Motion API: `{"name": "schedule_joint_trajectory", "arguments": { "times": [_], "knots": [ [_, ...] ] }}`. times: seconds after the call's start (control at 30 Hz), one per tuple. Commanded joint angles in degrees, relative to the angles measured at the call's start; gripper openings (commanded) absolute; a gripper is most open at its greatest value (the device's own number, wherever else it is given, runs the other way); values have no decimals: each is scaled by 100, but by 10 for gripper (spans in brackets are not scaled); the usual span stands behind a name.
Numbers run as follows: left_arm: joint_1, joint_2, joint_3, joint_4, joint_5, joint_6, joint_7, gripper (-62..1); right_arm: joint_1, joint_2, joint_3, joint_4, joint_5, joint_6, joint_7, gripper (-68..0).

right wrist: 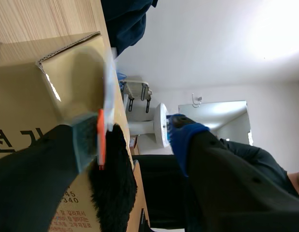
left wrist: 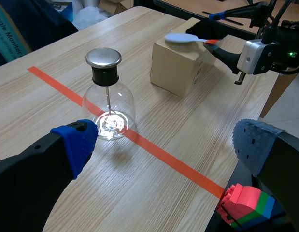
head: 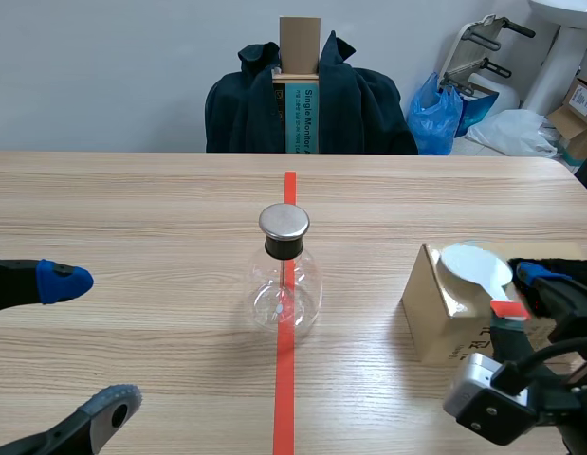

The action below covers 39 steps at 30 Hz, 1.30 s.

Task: Do the electroscope experiment.
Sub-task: 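Put the plate down on the right, then return to the home posture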

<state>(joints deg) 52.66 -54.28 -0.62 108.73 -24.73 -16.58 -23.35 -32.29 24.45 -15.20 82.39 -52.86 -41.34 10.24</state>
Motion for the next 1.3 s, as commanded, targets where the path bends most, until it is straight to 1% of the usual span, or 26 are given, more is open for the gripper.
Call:
{"name": "schedule_joint_trajectory", "arguments": {
  "times": [0.0,0.1,0.17,0.27,0.43,0.53,0.67,0.7,0.77,0.83,0.93,1.07,1.17,1.27],
  "knots": [
    [-17,44,26,37,-37,-24,-79,-6,-9,61,-26,127,66,-352,-46,-297],
    [-17,44,26,37,-37,-24,-76,-6,-9,63,-26,127,57,-352,-83,-204],
    [-17,44,26,37,-37,-24,-74,-6,-9,63,-24,127,13,-352,-92,-170],
    [-17,44,26,37,-37,-24,-76,-6,-28,66,-24,127,-229,-352,-271,-169],
    [-17,44,26,37,-37,-24,-79,-6,-225,101,-24,127,-236,-352,-348,-169],
    [-17,44,26,37,-37,-24,-79,-6,-575,304,-24,127,-216,-352,-341,-169],
    [-17,44,26,37,-37,-24,-79,-6,-1283,669,-20,129,-151,-352,-302,-169],
    [-17,44,26,37,-37,-24,-79,-6,-1432,739,-17,129,-63,-352,-299,-169],
    [-17,44,26,37,-37,-24,-79,-6,-1644,859,-17,142,291,-352,-299,-169],
    [-17,44,26,37,-37,-24,-76,-6,-1775,1005,20,199,728,-352,-166,-169],
    [-17,44,26,37,-37,-24,-79,-6,-1919,1237,166,461,1453,-352,319,-169],
    [-17,44,26,37,-37,-24,-79,-6,-1930,1541,437,1073,2365,-323,798,-169],
    [-17,44,26,37,-37,-24,-76,-6,-1928,1814,758,1674,3123,201,885,-169],
    [-17,44,26,37,-37,-24,-79,-6,-1888,2124,1178,2319,4164,852,879,-169]
  ]
}}
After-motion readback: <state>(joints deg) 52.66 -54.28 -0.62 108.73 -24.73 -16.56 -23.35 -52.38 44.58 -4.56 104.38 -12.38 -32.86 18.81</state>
